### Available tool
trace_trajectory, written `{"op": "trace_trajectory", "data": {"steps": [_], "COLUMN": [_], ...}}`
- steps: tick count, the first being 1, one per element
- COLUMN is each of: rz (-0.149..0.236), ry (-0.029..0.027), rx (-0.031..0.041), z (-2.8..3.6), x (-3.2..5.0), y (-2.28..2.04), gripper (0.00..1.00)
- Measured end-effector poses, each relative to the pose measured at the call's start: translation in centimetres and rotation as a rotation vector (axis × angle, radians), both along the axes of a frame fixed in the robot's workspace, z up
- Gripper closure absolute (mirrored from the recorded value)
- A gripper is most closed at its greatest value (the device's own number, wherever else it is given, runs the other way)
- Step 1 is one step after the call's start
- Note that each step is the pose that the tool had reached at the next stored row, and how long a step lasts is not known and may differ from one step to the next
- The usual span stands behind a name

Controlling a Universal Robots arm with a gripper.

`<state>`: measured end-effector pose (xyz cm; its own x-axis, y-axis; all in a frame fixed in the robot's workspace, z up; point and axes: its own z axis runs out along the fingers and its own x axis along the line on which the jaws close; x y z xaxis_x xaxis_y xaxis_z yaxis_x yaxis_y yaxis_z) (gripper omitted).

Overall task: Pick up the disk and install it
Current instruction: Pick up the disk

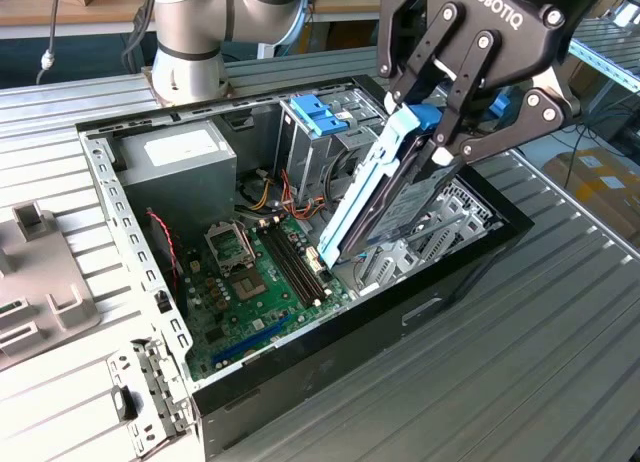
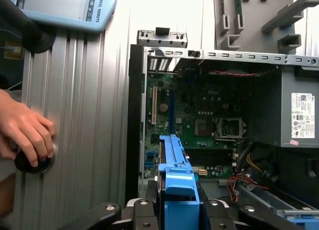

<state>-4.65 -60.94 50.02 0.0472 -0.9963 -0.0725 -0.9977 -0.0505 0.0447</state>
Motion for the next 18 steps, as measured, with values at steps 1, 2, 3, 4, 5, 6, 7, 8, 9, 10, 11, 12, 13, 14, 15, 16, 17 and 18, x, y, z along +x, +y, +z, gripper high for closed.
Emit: {"op": "trace_trajectory", "data": {"steps": [1, 2, 3, 4, 5, 6, 7, 8, 9, 10, 11, 12, 13, 14, 15, 16, 17, 18], "rz": [0.0, 0.0, 0.0, 0.0, 0.0, 0.0, 0.0, 0.0, 0.0, 0.0, 0.0, 0.0, 0.0, 0.0, 0.0, 0.0, 0.0, 0.0], "ry": [0.0, 0.0, 0.0, 0.0, 0.0, 0.0, 0.0, 0.0001, 0.0001, 0.0001, 0.0002, 0.0002, 0.0004, 0.0005, 0.0006, 0.0007, 0.0007, 0.0008], "rx": [0.0, 0.0, 0.0, 0.0, 0.0, -0.0001, 0.0, 0.0, 0.0, -0.0001, 0.0, 0.0, 0.0, 0.0, 0.0, 0.0, 0.0, 0.0], "z": [0.0, -0.01, -0.02, -0.03, -0.04, -0.04, -0.05, -0.06, -0.07, -0.07, -0.08, -0.1, -0.11, -0.13, -0.15, -0.16, -0.17, -0.18], "x": [0.1, 0.21, 0.41, 0.54, 0.65, 0.88, 1.01, 1.15, 1.35, 1.47, 1.72, 1.92, 2.25, 2.59, 2.76, 2.91, 3.07, 3.22], "y": [0.0, 0.0, 0.0, 0.0, 0.0, 0.0, 0.0, 0.0, 0.0, 0.0, 0.0, 0.0, 0.0, 0.0, 0.0, 0.0, 0.0, 0.0], "gripper": [0.63, 0.63, 0.63, 0.63, 0.63, 0.63, 0.63, 0.63, 0.63, 0.63, 0.63, 0.63, 0.63, 0.63, 0.63, 0.63, 0.63, 0.63]}}
